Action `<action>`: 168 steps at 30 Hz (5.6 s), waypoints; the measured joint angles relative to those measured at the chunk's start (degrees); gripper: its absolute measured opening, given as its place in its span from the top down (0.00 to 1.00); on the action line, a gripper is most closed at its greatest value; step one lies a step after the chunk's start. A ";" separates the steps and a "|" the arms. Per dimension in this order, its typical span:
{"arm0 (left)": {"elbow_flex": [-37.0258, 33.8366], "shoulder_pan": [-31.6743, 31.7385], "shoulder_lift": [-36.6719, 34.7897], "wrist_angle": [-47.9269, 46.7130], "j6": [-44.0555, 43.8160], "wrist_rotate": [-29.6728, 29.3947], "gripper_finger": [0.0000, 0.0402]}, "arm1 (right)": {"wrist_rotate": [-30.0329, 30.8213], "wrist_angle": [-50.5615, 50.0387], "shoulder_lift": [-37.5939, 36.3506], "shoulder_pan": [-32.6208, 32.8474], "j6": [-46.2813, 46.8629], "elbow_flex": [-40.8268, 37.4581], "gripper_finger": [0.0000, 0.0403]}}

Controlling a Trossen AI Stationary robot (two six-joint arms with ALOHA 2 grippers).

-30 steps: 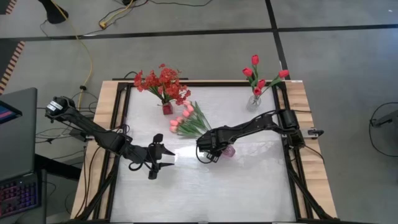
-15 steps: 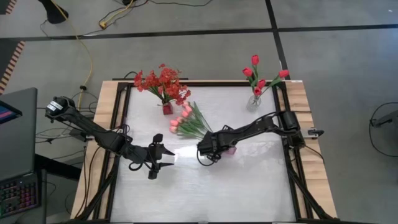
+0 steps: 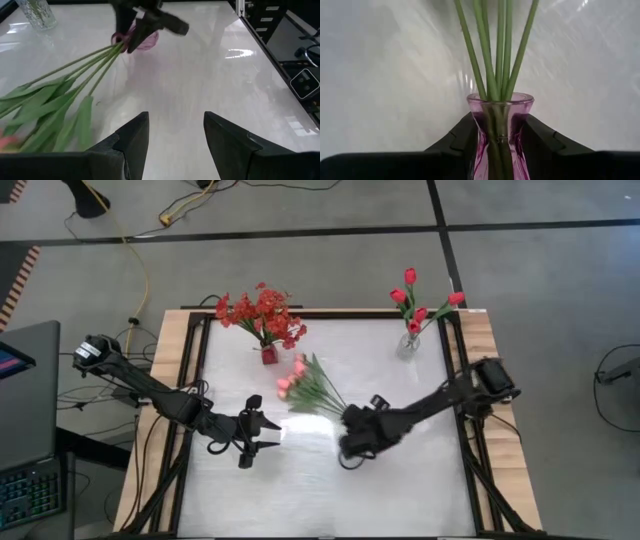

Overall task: Sort flowers into vase by color
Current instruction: Adjust the pink tulips in the purple flower vase

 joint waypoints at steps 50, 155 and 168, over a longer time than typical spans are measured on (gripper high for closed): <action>0.00 0.52 0.02 6.68 -2.15 -3.73 0.56 | 56.31 29.96 -16.03 24.23 -2.16 -22.40 0.64; 67.43 15.40 39.39 -42.77 6.57 -10.87 1.00 | 56.27 24.14 -20.78 28.08 -1.77 -21.72 0.64; 46.48 10.60 20.82 -36.34 -2.83 -18.69 1.00 | 56.18 -5.41 -24.07 29.25 33.03 -21.72 0.64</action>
